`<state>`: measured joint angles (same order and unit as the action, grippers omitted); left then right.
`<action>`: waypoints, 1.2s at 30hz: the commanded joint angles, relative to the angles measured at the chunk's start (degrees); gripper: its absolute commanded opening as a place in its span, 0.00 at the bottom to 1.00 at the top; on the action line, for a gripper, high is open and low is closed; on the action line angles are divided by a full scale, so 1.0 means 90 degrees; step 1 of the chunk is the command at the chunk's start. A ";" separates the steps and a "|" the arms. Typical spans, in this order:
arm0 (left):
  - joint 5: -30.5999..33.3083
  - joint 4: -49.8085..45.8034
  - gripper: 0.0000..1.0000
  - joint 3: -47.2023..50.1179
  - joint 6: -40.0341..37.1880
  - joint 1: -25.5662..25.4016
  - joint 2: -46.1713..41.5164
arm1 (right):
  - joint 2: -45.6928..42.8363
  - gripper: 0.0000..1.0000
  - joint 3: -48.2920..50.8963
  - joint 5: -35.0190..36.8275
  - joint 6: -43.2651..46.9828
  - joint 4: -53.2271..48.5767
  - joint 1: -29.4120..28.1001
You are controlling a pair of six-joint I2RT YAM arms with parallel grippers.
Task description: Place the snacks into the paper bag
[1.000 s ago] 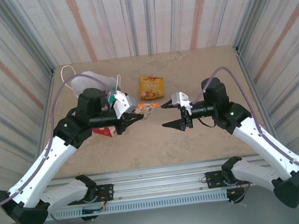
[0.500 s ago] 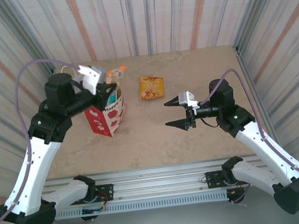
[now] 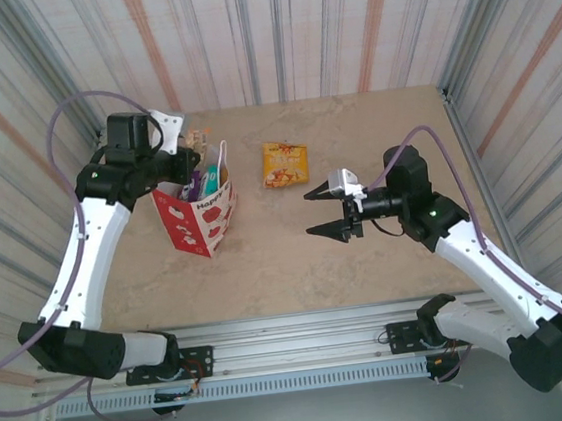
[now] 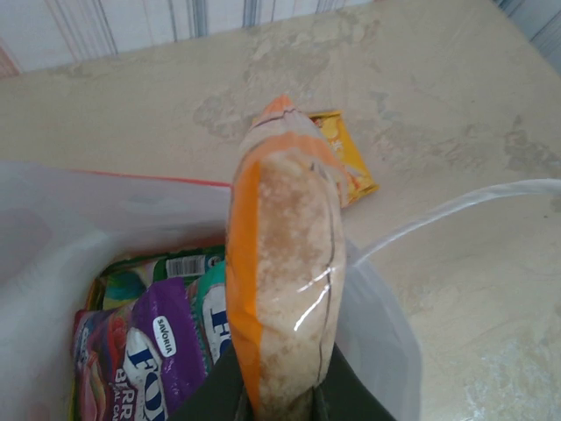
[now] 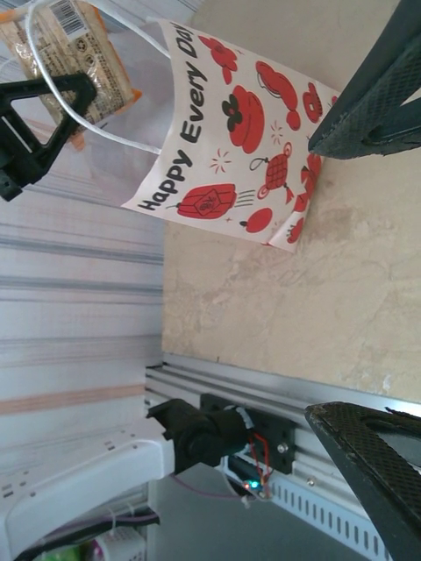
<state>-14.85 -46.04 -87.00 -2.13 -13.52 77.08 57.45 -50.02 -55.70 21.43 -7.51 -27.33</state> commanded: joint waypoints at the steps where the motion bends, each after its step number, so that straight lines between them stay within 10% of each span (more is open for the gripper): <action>1: 0.0270 -0.0254 0.12 -0.0264 -0.0055 0.0067 0.0060 | 0.0137 0.73 -0.0116 -0.0094 -0.0040 0.0004 0.0040; 9: 0.0457 -0.0639 0.20 -0.0524 -0.0048 0.0087 0.0397 | 0.0226 0.73 -0.0152 -0.0067 -0.0057 0.0058 0.0039; 15: 0.0485 -0.0830 0.52 -0.0838 -0.0047 0.0091 0.0378 | 0.0244 0.73 -0.0135 0.0033 -0.0066 0.0024 0.0039; 36: -0.0531 -0.0528 0.59 -0.0007 0.0693 0.0086 -0.1056 | 0.1214 0.74 -0.0840 0.2056 -0.1764 -0.0508 0.0039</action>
<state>-18.68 -50.59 -89.14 2.26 -13.08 68.79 66.24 -54.98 -41.89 10.98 -10.31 -27.33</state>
